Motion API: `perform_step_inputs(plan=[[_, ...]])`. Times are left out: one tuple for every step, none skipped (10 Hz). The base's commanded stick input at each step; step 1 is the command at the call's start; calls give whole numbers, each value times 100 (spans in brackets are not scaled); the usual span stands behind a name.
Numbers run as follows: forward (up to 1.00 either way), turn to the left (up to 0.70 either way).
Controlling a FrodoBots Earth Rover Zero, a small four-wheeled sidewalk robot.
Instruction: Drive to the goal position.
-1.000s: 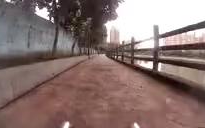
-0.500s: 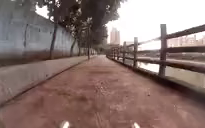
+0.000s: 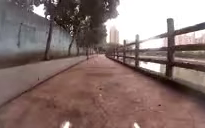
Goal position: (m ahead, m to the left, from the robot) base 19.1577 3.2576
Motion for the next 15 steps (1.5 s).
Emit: perform_step_inputs(plan=[[70, 0], [70, 0], [70, 0], [70, 0], [70, 0], [70, 0], [70, 0], [70, 0], [70, 0], [70, 0], [70, 0], [70, 0], [70, 0], [70, 0], [70, 0]])
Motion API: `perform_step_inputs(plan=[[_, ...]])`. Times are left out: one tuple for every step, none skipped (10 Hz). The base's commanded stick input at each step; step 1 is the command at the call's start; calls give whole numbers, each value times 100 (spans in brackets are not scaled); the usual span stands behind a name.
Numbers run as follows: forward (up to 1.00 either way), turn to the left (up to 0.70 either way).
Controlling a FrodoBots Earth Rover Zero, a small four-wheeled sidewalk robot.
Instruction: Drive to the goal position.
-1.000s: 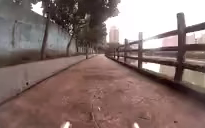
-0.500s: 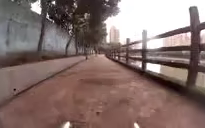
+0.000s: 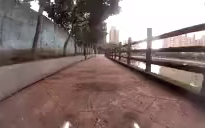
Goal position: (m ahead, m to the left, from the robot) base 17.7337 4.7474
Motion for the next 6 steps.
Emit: perform_step_inputs(plan=[[70, 0], [70, 0], [70, 0], [70, 0], [70, 0], [70, 0]])
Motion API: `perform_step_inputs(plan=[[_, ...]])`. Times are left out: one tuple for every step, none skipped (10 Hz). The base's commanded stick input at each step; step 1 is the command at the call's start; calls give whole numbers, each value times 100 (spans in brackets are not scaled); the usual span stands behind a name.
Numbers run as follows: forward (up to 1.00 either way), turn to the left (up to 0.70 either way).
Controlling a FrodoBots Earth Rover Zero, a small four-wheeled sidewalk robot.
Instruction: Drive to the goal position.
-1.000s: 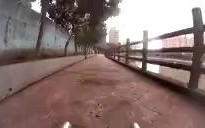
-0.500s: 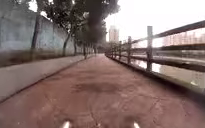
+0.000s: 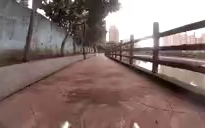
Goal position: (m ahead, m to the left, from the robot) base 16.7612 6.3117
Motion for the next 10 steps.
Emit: perform_step_inputs(plan=[[70, 0], [70, 0], [70, 0], [70, 0], [70, 0], [70, 0], [70, 0], [70, 0], [70, 0], [70, 0]])
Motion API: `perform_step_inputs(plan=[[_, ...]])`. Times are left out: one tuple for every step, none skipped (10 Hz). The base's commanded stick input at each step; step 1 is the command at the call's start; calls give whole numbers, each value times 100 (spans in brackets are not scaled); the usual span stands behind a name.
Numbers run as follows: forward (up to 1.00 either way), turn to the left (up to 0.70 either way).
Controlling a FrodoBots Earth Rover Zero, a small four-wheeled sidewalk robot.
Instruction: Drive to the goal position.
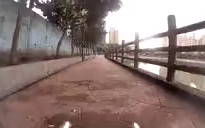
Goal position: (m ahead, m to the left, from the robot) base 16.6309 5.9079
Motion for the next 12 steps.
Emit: perform_step_inputs(plan=[[70, 0], [70, 0], [70, 0], [70, 0], [70, 0], [70, 0], [70, 0], [70, 0], [70, 0], [70, 0], [70, 0], [70, 0]])
